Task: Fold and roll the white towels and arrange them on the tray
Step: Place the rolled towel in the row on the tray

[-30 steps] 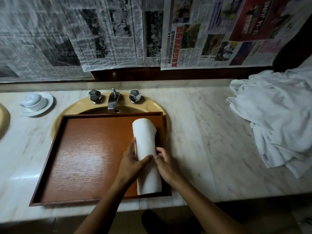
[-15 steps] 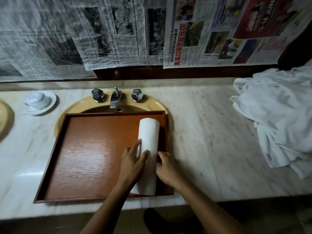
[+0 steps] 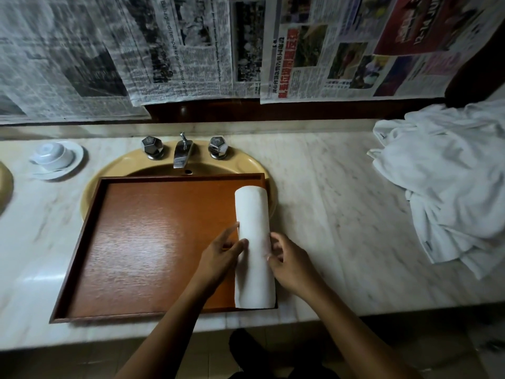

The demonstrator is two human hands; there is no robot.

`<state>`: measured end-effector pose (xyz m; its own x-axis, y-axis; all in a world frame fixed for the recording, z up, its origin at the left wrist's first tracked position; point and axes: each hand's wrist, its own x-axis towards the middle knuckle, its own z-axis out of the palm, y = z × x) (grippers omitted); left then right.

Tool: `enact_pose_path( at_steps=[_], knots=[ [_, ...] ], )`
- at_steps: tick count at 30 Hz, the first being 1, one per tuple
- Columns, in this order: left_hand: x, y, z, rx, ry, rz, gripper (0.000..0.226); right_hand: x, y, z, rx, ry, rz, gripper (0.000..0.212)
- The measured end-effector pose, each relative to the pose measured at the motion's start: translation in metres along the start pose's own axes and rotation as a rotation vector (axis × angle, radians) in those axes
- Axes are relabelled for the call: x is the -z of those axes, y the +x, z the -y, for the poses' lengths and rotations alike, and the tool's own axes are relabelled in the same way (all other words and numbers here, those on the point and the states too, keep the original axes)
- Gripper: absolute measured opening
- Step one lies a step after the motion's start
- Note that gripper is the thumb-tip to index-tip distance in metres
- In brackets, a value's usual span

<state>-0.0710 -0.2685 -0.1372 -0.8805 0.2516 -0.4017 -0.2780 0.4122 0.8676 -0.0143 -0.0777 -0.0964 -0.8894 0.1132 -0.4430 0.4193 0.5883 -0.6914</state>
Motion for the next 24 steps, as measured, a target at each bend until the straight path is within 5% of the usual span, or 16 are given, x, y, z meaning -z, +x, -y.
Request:
enact_pose_path(
  at_steps=[24],
  knots=[
    [-0.006,-0.05,0.012,-0.016,0.138,-0.088,0.049,0.0,-0.009,-0.029,0.062,0.087,0.017,0.049]
  ],
)
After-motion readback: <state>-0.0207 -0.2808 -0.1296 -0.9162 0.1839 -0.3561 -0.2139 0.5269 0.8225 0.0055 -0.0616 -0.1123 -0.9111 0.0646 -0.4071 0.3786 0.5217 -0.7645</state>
